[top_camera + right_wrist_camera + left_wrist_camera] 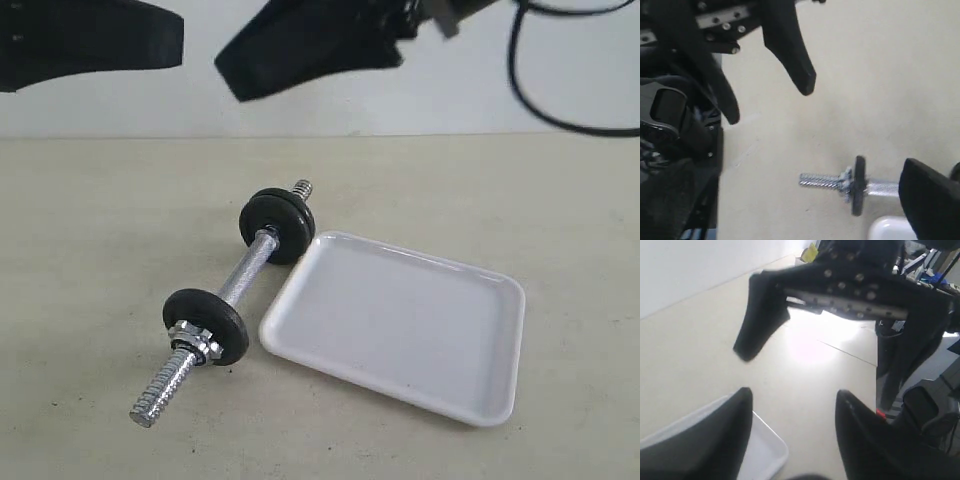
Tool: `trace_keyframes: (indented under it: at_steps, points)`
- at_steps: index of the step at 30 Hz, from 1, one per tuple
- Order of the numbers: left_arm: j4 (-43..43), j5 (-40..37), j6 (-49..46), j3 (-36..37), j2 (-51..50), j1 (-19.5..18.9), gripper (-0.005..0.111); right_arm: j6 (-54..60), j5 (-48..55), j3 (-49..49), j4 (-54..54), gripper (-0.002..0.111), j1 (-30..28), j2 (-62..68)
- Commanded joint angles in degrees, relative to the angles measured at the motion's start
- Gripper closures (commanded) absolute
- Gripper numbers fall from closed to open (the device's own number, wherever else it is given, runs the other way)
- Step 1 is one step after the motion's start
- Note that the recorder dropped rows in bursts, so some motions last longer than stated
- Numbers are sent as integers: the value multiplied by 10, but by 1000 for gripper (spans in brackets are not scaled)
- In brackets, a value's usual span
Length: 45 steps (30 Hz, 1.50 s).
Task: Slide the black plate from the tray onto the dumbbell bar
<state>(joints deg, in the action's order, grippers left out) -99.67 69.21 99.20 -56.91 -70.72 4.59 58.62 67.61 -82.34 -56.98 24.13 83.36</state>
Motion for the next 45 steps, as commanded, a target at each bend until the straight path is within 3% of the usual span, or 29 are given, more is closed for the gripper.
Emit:
trace_keyframes:
  at_steps: [1,6,9,12,15,18,22,27,43,45]
  points:
    - [30,7,-53,32,90,0,59,36,-66,-2,40,6,-1,-130]
    - [68,-194,-107,114,244,0,59,87,-127,29,59,6,-1,-274]
    - [86,-313,-121,179,349,0,59,133,-227,108,66,6,-1,-382]
    - [141,-463,-187,269,519,0,59,182,-482,303,66,6,-1,-541]
    - [142,-534,-211,326,603,0,59,182,-619,464,38,6,-1,-609]
    - [158,-544,-229,383,642,0,59,176,-730,607,-23,6,-1,-615]
    - [258,-562,-224,389,647,0,59,37,-833,599,-10,6,18,-623]
    - [258,-531,-178,390,647,0,59,-53,-839,599,-11,6,18,-623]
    - [258,-525,-178,390,647,0,59,-310,-837,599,-16,6,18,-621]
    - [258,-525,-178,390,647,0,59,-334,-834,599,-16,13,18,-621]
